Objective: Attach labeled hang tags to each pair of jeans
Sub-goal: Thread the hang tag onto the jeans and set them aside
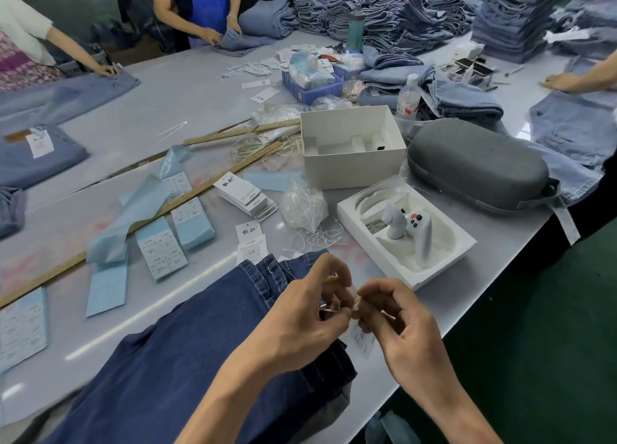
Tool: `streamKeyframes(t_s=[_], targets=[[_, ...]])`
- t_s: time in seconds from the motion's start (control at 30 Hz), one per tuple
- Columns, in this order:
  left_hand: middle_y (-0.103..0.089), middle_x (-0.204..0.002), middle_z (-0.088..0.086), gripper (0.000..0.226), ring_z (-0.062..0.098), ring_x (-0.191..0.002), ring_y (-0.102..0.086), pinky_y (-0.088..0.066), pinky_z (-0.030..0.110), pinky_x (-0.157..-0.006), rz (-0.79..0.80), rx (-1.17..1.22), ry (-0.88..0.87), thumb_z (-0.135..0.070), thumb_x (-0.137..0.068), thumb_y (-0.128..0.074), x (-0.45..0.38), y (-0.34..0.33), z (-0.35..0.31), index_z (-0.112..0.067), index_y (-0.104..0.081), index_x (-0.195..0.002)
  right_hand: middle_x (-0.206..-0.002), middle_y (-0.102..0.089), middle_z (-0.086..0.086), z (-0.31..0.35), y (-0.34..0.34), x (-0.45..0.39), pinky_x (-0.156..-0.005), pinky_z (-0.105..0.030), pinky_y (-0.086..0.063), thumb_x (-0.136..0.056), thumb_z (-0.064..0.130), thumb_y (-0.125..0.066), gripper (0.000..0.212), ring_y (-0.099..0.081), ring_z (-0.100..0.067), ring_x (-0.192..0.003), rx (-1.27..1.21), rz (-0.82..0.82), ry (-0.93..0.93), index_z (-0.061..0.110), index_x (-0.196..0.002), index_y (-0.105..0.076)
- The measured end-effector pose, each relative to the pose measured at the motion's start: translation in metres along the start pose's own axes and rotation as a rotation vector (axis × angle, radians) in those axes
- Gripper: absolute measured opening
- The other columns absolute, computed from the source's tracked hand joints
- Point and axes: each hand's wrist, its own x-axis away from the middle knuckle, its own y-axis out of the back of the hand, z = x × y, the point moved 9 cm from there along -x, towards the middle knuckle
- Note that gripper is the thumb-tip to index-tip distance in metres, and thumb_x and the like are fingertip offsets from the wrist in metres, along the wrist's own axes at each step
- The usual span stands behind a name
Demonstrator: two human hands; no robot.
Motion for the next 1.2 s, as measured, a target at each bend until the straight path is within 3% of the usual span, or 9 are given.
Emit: streamKeyframes(t_s=[0.17,0.33,0.47,0.6,0.73,0.83,0.97,1.1,1.2], targets=[[-0.073,-0.096,-0.011,0.031,0.011,-0.081,-0.065,-0.050,0.022,-0.073,-0.077,0.033,-0.031,-0.019,-0.094,-0.071,-0.002,0.004,0.008,-0.030,-0.044,-0.106,-0.087,-0.073,-0.001,0.001,0.000,-0.004,-0.073,-0.022,-0.056,-0.093,0.019,-0.066,0.017,-0.069,-0.020,-0.079,0.017,0.047,-0.019,0.034,-0.099,-0.064],[-0.071,-0.106,-0.006,0.027,0.022,-0.106,-0.068,-0.054,0.032,-0.089,-0.182,0.119,-0.057,-0.024,-0.090,-0.078,-0.002,0.010,0.021,-0.029,-0.056,-0.105,-0.083,-0.071,-0.001,0.006,0.000,-0.007,-0.074,-0.019,-0.054,-0.094,0.008,-0.067,0.022,-0.068,-0.015,-0.077,0.018,0.075,-0.021,0.030,-0.095,-0.066],[-0.071,-0.101,-0.006,0.019,0.020,-0.102,-0.068,-0.052,0.026,-0.088,-0.189,0.149,-0.095,-0.023,-0.092,-0.076,-0.001,0.006,0.026,-0.025,-0.062,-0.104,-0.082,-0.071,-0.002,0.008,-0.002,-0.008,-0.072,-0.019,-0.054,-0.093,0.006,-0.068,0.022,-0.066,-0.011,-0.073,0.015,0.097,-0.034,0.028,-0.092,-0.067],[-0.071,-0.096,-0.006,0.011,0.020,-0.097,-0.068,-0.054,0.037,-0.087,-0.213,0.143,-0.093,-0.020,-0.093,-0.075,-0.002,0.004,0.034,-0.021,-0.067,-0.100,-0.080,-0.069,-0.005,0.008,-0.005,-0.011,-0.069,-0.018,-0.054,-0.093,0.004,-0.067,0.026,-0.064,-0.010,-0.069,0.091,0.088,-0.012,0.030,-0.090,-0.067],[-0.069,-0.100,-0.010,0.011,0.016,-0.099,-0.066,-0.054,0.039,-0.086,-0.438,0.044,-0.069,-0.015,-0.088,-0.079,0.000,0.017,0.038,-0.017,-0.070,-0.094,-0.084,-0.076,0.009,0.014,-0.009,-0.026,-0.074,-0.020,-0.058,-0.091,0.014,-0.067,0.021,-0.073,-0.007,-0.076,0.215,0.025,0.030,0.033,-0.101,-0.070],[-0.068,-0.105,-0.015,0.009,0.012,-0.103,-0.066,-0.056,0.036,-0.085,-0.625,0.042,-0.068,-0.014,-0.090,-0.076,0.017,0.041,0.043,-0.020,-0.076,-0.096,-0.080,-0.074,0.012,0.041,-0.008,-0.042,-0.067,-0.014,-0.056,-0.090,0.026,-0.062,0.017,-0.072,-0.005,-0.070,0.229,-0.082,0.159,0.033,-0.103,-0.071],[-0.068,-0.106,-0.020,0.013,0.006,-0.104,-0.064,-0.054,0.028,-0.086,-0.765,-0.124,0.062,-0.021,-0.093,-0.069,0.070,0.083,0.080,-0.030,-0.074,-0.101,-0.079,-0.073,0.007,0.073,-0.035,-0.060,-0.066,-0.012,-0.054,-0.093,0.024,-0.059,0.017,-0.067,-0.007,-0.068,0.165,-0.092,0.261,0.031,-0.102,-0.071],[-0.066,-0.120,-0.020,0.027,0.004,-0.115,-0.058,-0.043,0.032,-0.102,-0.868,-0.487,0.350,-0.021,-0.094,-0.066,0.164,0.129,0.136,-0.031,-0.069,-0.118,-0.079,-0.073,0.010,0.106,-0.133,-0.060,-0.072,-0.025,-0.056,-0.090,0.021,-0.062,0.016,-0.069,-0.008,-0.072,0.272,0.171,0.393,0.026,-0.100,-0.074],[-0.057,-0.137,-0.018,0.036,0.008,-0.127,-0.051,-0.035,0.031,-0.107,-0.920,-0.609,0.693,-0.037,-0.100,-0.056,0.257,0.152,0.191,-0.034,-0.059,-0.136,-0.089,-0.071,0.012,0.140,-0.234,-0.035,-0.067,-0.018,-0.051,-0.090,0.025,-0.060,0.017,-0.067,-0.009,-0.076,0.273,0.432,0.540,0.025,-0.100,-0.073]])
